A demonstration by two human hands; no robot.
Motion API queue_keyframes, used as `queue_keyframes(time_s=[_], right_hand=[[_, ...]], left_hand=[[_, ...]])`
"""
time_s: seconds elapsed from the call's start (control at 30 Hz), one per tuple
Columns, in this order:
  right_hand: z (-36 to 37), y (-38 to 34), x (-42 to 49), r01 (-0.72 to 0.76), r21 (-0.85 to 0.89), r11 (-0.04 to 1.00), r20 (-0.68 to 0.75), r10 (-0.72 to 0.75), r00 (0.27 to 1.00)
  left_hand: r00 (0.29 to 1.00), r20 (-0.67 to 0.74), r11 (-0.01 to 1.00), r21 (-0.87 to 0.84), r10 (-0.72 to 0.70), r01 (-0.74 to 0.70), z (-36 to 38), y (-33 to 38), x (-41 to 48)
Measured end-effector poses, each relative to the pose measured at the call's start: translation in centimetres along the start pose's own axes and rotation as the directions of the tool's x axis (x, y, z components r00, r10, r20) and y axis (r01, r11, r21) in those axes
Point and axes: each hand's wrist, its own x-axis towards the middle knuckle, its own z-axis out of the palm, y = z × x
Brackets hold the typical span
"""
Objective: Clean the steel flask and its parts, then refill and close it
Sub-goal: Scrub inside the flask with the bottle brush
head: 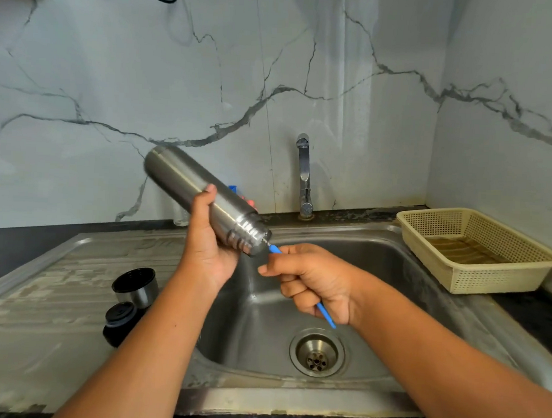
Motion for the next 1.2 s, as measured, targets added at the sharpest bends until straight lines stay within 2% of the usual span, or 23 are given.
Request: queue_keyframes(time_s=[0.1, 0.23, 0.3, 0.4, 0.53, 0.57, 0.6, 0.67, 0.7, 0.8, 0.93, 1.07, 1.2], right_hand=[[-1.1, -0.3, -0.6, -0.020, -0.004, 1.000, 0.009, 0.020, 1.000], [-0.4, -0.1, -0.1, -0.034, 0.015, 0.999, -0.020, 0.034, 0.999], [-0.5, -0.2, -0.1, -0.034, 0.039, 0.999, -0.023, 0.035, 0.999], [-1.3, -0.5, -0.5, -0.051, -0.031, 0.998, -0.022, 0.051, 0.998], [-0.2, -0.2, 0.2, -0.008, -0.173, 0.985, -0.075, -0.005, 0.997], [0.0, -0.1, 0.3, 0.034, -0.323, 0.946, -0.120, -0.076, 0.990], [0.0, -0.1, 0.3, 0.066, -0.527, 0.847, -0.169, -0.181, 0.969], [-0.8, 0.0, 0.2, 0.035, -0.842, 0.538, -0.201, -0.373, 0.906], [-1.3, 0.1, 0.2, 0.001, -0.901, 0.434, -0.201, -0.419, 0.885], [-1.0, 0.5, 0.5, -0.039, -0.964, 0.262, -0.164, -0.472, 0.866], [-0.2, 0.8, 0.6, 0.016, -0.989, 0.144, -0.057, -0.488, 0.871], [-1.5, 0.4, 0.5, -0.026, -0.999, 0.018, -0.032, -0.508, 0.861], [-0.1, 0.8, 1.4, 0.006, -0.998, 0.061, -0.024, -0.481, 0.877]], left_hand=[[0.999, -0.017, 0.996, -0.085, 0.035, -0.036, -0.3, 0.9, 0.2], [1.000, -0.009, 1.000, 0.002, -0.020, 0.020, -0.3, -0.7, -0.2], [1.000, -0.013, 1.000, -0.026, 0.003, -0.004, -0.1, -0.1, 0.1], [0.998, -0.036, 0.993, -0.103, 0.048, -0.051, -0.7, 0.8, 0.5], [0.999, -0.050, 1.000, -0.029, -0.003, 0.002, -0.5, -0.4, 0.2], [0.998, -0.064, 0.999, -0.035, 0.001, -0.003, -0.3, -0.3, 0.1], [0.997, -0.079, 0.999, -0.046, 0.010, -0.013, -0.3, 0.0, 0.2], [0.990, -0.135, 0.997, -0.055, 0.039, -0.047, -0.5, 0.9, 0.4], [0.986, -0.159, 0.996, -0.059, 0.049, -0.060, -0.6, 1.1, 0.4], [0.981, -0.189, 0.999, 0.006, 0.043, -0.043, -0.8, 0.2, 0.2], [0.976, -0.215, 1.000, -0.001, 0.031, -0.032, -0.6, 0.2, 0.3], [0.969, -0.241, 0.997, -0.053, 0.045, -0.059, -0.9, 0.9, 0.6], [0.976, -0.219, 0.999, 0.037, -0.003, 0.011, -0.1, -0.5, 0.0]])
